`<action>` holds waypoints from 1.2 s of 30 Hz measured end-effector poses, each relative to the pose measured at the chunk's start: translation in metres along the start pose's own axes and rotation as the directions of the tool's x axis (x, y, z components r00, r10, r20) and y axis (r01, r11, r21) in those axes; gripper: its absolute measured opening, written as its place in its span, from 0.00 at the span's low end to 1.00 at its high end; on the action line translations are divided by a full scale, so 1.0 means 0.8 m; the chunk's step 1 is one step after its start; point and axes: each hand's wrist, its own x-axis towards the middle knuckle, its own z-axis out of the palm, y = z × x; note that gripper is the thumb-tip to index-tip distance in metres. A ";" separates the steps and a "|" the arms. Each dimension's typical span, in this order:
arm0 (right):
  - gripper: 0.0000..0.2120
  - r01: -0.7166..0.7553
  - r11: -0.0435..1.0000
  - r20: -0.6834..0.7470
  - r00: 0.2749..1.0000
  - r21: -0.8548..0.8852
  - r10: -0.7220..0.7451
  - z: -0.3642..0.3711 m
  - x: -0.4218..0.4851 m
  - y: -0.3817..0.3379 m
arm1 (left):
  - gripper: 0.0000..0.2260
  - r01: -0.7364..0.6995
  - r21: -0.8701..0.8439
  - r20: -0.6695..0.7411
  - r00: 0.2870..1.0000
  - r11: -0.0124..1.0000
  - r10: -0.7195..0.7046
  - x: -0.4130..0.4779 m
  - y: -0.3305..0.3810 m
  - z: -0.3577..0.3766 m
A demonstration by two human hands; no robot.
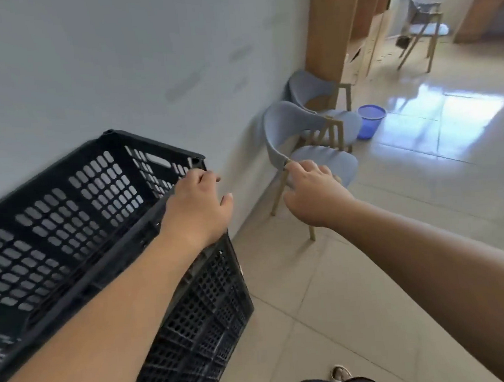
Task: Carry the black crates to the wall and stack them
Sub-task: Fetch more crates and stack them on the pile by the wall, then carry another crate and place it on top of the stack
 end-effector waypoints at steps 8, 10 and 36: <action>0.26 -0.329 0.943 -0.073 0.940 0.056 0.332 -0.050 -0.119 0.244 | 0.22 -0.302 0.014 0.173 0.940 0.953 0.295 0.001 0.259 0.107; 0.28 -0.423 0.903 -0.070 0.901 0.075 0.428 -0.062 -0.165 0.318 | 0.23 -0.385 0.015 0.222 0.901 0.923 0.372 -0.009 0.345 0.140; 0.29 -0.921 -0.086 0.050 -0.072 0.379 0.996 -0.155 -0.573 0.955 | 0.23 -0.931 -0.293 0.516 0.037 0.217 0.856 -0.160 1.167 0.466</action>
